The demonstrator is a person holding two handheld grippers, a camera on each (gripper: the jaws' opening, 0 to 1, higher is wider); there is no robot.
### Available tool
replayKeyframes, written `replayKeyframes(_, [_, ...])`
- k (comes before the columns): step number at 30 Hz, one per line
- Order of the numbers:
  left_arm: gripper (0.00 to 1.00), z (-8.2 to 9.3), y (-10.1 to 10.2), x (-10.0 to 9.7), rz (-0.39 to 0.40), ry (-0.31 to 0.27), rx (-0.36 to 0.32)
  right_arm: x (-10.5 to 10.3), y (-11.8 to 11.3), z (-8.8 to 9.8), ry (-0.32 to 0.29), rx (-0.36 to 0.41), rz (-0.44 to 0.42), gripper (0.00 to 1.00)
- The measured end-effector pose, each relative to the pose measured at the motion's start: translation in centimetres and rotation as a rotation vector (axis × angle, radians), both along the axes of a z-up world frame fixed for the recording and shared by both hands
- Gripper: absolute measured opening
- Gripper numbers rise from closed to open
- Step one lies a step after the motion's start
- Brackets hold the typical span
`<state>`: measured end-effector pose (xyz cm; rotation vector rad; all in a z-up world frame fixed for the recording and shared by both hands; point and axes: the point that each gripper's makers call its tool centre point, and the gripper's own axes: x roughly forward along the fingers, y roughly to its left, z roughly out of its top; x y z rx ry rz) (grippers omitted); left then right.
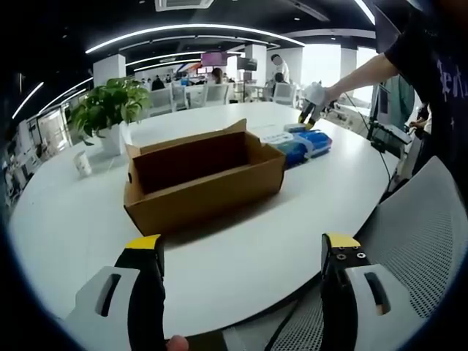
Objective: Operate the shoe box by opening the lid, removing the specified soft item, and placing it in the target area until the item is outside and the box remains undamaged.
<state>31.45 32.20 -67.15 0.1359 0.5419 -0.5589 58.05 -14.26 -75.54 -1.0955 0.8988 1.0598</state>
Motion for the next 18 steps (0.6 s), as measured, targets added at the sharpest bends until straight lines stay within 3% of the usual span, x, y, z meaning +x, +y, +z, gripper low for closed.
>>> replayKeyframes(18, [0.87,-0.08,0.07,0.00,0.001,0.001,0.002,0.18,-0.17,0.07,-0.010,-0.011,0.020,0.18])
